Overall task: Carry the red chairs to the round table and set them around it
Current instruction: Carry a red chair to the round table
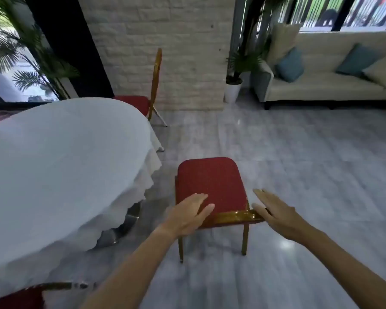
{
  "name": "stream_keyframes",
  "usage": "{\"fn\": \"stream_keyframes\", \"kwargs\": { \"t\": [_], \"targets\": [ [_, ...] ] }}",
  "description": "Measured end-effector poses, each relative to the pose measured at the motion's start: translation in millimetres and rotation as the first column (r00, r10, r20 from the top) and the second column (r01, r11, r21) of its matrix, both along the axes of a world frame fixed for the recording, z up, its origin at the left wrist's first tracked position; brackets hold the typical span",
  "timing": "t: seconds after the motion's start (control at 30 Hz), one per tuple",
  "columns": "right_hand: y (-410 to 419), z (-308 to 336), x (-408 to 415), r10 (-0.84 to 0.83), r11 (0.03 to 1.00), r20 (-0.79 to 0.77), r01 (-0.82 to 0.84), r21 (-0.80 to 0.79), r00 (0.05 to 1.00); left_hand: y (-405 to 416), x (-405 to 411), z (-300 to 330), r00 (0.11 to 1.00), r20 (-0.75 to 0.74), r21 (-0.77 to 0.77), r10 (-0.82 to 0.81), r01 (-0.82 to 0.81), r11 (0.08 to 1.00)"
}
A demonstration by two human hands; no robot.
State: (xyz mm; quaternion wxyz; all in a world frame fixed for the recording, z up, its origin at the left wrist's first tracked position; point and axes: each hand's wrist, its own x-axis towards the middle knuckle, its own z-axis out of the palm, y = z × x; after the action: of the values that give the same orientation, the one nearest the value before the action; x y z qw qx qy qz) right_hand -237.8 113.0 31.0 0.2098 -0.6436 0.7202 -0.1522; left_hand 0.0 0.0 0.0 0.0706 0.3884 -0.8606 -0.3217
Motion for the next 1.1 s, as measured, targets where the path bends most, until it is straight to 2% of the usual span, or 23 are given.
{"fn": "stream_keyframes", "kwargs": {
  "t": [0.03, 0.1, 0.17, 0.27, 0.4, 0.5, 0.67, 0.9, 1.1],
  "targets": [
    [3, -6, -1, 0.014, 0.999, 0.009, -0.014, 0.035, 1.000, 3, -3, -6, 0.998, 0.042, 0.041, -0.038, 0.036, 0.999],
    [7, -20, -6, 0.022, 0.999, 0.011, -0.022, 0.046, 1.000, 8, -4, -21, 0.996, 0.059, 0.013, -0.066, 0.065, 0.998],
    [1, -32, -13, 0.020, 0.999, -0.022, -0.019, 0.048, 1.000, 10, -5, -34, 1.000, 0.011, -0.100, -0.004, 0.005, 0.995],
    [-15, -40, -20, 0.049, 0.996, -0.120, -0.039, 0.084, 0.991, 4, -9, -50, 0.998, -0.061, -0.333, 0.017, -0.037, 0.942],
    [-22, -53, -31, 0.042, 0.999, -0.184, -0.036, 0.031, 0.982, -2, -9, -67, 0.993, -0.121, -0.478, 0.011, -0.068, 0.876],
    [-23, -58, -32, 0.025, 1.000, -0.173, -0.023, 0.014, 0.985, 4, -11, -73, 0.976, -0.205, -0.493, 0.073, -0.167, 0.854],
    [-20, -62, -34, 0.019, 0.998, -0.179, -0.029, -0.058, 0.984, 10, -14, -71, 0.972, -0.162, -0.446, 0.168, -0.224, 0.866],
    [-15, -61, -63, 0.168, 0.983, -0.156, -0.178, -0.053, 0.973, 26, -33, -72, 0.965, -0.114, -0.439, 0.236, -0.262, 0.859],
    [4, -62, -122, 0.239, 0.968, -0.141, -0.247, -0.036, 0.961, 72, -85, -80, 0.931, -0.145, -0.502, 0.335, -0.361, 0.786]
  ]
}}
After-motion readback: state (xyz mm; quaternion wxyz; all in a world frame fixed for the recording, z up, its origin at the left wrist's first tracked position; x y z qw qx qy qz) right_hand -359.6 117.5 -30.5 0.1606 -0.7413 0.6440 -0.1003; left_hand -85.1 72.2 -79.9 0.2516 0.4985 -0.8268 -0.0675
